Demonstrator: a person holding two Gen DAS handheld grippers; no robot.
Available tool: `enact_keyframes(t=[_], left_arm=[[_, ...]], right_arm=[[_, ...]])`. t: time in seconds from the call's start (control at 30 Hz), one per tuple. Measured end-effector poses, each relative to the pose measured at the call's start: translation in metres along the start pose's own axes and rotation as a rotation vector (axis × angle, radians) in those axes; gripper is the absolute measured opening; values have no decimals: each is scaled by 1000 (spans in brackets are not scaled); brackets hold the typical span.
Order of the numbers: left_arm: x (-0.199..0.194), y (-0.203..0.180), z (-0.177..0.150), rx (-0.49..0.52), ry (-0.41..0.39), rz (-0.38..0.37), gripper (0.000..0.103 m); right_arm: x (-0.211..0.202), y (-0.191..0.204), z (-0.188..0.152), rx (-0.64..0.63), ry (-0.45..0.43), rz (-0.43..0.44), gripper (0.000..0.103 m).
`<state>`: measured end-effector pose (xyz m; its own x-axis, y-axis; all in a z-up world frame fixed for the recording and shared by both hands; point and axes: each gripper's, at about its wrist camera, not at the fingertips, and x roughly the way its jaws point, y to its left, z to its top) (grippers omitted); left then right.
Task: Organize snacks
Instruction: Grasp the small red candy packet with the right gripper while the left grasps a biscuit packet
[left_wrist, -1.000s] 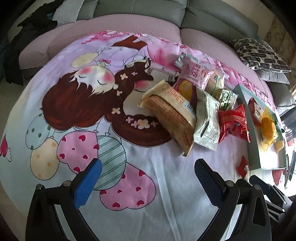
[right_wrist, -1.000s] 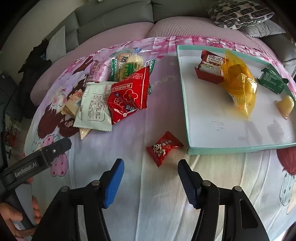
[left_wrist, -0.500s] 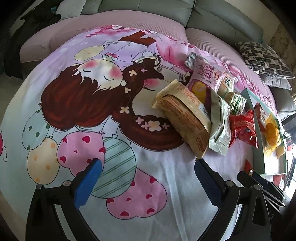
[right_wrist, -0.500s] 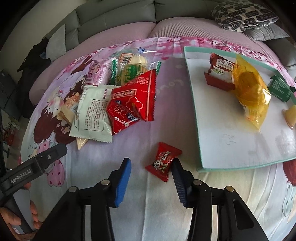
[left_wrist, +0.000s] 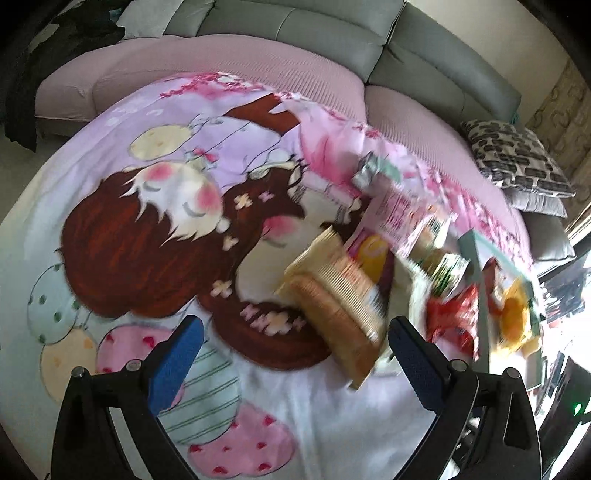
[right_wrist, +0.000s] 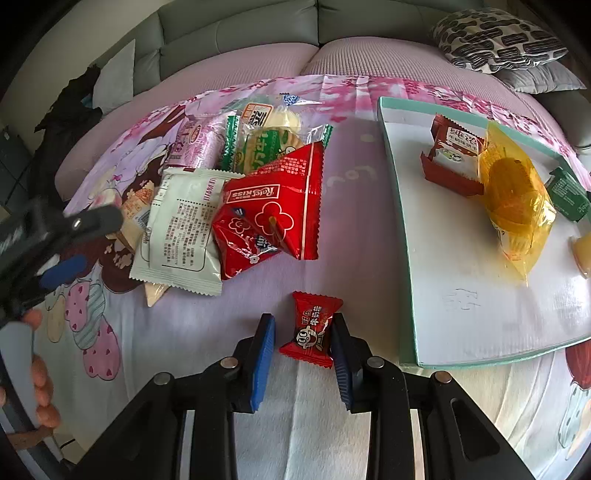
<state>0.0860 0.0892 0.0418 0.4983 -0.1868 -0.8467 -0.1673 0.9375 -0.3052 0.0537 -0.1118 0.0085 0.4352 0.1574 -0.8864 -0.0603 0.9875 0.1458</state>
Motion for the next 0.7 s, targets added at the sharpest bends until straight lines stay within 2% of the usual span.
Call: enact_keyframes(t=[0.2, 0.27, 0.33, 0.43, 0.53, 0.57, 0.67, 0.7], left_arm=[[20, -8, 9, -43, 43, -35, 98], [26, -8, 10, -62, 59, -38, 93], [31, -9, 10, -71, 70, -22, 82], [35, -7, 9, -84, 72, -22, 78], [34, -8, 7, -73, 63, -30, 66], [33, -7, 6, -74, 61, -30, 65], [29, -4, 3, -83, 49, -30, 59], [27, -2, 2, -92, 46, -40, 50]], right_arm=[[0, -1, 0, 8, 1, 12, 32], [-1, -2, 0, 9, 1, 15, 32], [-1, -3, 0, 11, 0, 19, 32], [-3, -7, -2, 15, -1, 25, 32], [-6, -9, -3, 19, -3, 30, 32], [-7, -10, -4, 20, -4, 30, 28], [-11, -12, -6, 26, -7, 32, 27], [-12, -12, -7, 26, -9, 31, 27]])
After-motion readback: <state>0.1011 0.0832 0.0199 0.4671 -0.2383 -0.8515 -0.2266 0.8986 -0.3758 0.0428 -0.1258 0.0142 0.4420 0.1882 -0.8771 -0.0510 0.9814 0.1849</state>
